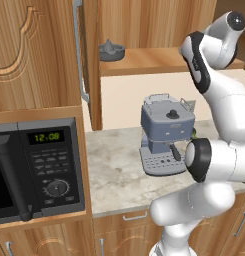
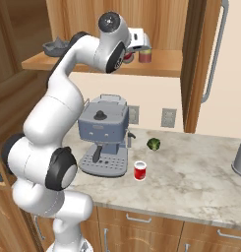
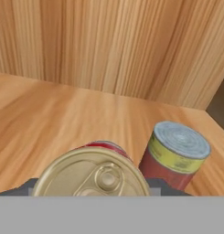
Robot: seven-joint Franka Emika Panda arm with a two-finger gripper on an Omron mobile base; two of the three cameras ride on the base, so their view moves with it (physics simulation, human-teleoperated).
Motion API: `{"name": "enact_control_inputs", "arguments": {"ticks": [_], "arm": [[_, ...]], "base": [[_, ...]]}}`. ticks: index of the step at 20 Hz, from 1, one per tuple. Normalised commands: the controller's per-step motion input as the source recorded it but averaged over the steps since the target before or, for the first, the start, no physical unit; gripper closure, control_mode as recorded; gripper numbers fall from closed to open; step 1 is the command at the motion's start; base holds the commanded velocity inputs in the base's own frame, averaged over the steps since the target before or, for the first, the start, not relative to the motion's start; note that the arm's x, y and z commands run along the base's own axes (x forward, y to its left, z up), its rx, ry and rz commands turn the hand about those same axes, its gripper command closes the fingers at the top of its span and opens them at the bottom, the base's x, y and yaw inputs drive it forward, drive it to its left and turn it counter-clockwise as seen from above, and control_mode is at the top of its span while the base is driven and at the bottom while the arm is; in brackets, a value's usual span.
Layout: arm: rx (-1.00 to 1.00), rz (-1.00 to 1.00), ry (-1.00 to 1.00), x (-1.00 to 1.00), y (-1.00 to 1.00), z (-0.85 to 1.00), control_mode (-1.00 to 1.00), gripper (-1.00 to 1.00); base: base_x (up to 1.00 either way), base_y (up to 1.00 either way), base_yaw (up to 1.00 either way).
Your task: Pick the cans from the counter and place them in their designated side in the cabinet.
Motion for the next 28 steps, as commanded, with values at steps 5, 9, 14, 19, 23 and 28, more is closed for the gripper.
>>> {"name": "enact_control_inputs", "arguments": {"ticks": [5, 9, 14, 19, 23, 28], "arm": [[0.00, 0.00, 0.02, 0.33, -0.10, -0.07, -1.00, 1.00], [0.00, 0.00, 0.04, 0.18, -0.08, -0.14, -1.00, 1.00], [0.00, 0.00, 0.04, 0.07, -0.03, -0.18, -1.00, 1.00], [0.00, 0.01, 0.03, 0.03, 0.00, -0.25, -1.00, 1.00], [0.00, 0.01, 0.00, 0.00, -0.02, -0.18, -1.00, -1.00], [0.00, 0.03, 0.00, 0.03, -0.05, -0.10, -1.00, -1.00]], "base": [[0.00, 0.00, 0.00], [0.00, 0.00, 0.00], [0.00, 0.00, 0.00], [0.00, 0.00, 0.00], [0.00, 0.00, 0.00], [0.00, 0.00, 0.00]]}}
